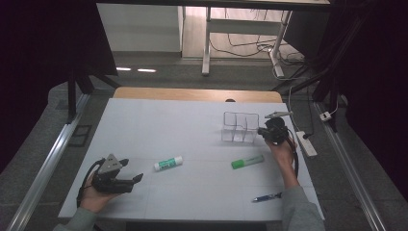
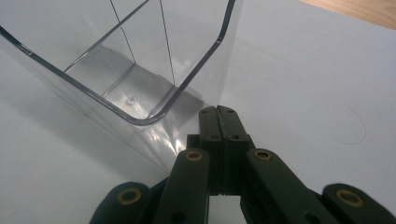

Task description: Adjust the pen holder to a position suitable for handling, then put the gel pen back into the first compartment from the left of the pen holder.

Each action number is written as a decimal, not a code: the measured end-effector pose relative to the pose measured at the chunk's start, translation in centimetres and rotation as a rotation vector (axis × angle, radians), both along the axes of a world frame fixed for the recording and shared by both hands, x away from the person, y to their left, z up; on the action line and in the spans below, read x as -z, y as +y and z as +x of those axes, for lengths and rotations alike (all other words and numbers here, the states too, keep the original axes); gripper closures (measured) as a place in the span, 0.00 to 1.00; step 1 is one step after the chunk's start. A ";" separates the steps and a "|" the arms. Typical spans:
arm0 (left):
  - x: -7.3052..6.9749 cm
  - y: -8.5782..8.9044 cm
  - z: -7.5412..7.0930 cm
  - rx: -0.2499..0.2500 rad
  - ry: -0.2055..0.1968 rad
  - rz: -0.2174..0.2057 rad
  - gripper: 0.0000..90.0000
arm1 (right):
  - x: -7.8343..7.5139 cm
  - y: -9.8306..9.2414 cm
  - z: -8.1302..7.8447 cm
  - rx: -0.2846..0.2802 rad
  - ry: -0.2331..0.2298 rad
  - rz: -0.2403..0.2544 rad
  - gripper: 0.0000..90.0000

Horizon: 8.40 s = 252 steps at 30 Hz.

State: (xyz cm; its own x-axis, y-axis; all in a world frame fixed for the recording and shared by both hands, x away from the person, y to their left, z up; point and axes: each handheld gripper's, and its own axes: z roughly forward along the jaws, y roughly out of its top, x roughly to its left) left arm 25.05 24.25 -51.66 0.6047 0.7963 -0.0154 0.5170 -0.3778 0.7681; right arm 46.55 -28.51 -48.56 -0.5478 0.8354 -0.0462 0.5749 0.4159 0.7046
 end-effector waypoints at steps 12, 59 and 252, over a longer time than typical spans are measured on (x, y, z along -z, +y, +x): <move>0.0 0.0 0.0 -0.001 0.000 -0.003 0.23 | -0.4 1.4 -0.1 -0.017 -0.028 -0.014 1.00; 0.1 0.1 0.0 0.010 -0.002 -0.001 0.23 | -0.2 8.6 1.3 -0.105 0.019 -0.070 1.00; 0.3 -0.7 1.2 0.040 0.007 0.025 0.23 | 0.6 1.1 -17.3 -0.814 0.278 -0.421 0.81</move>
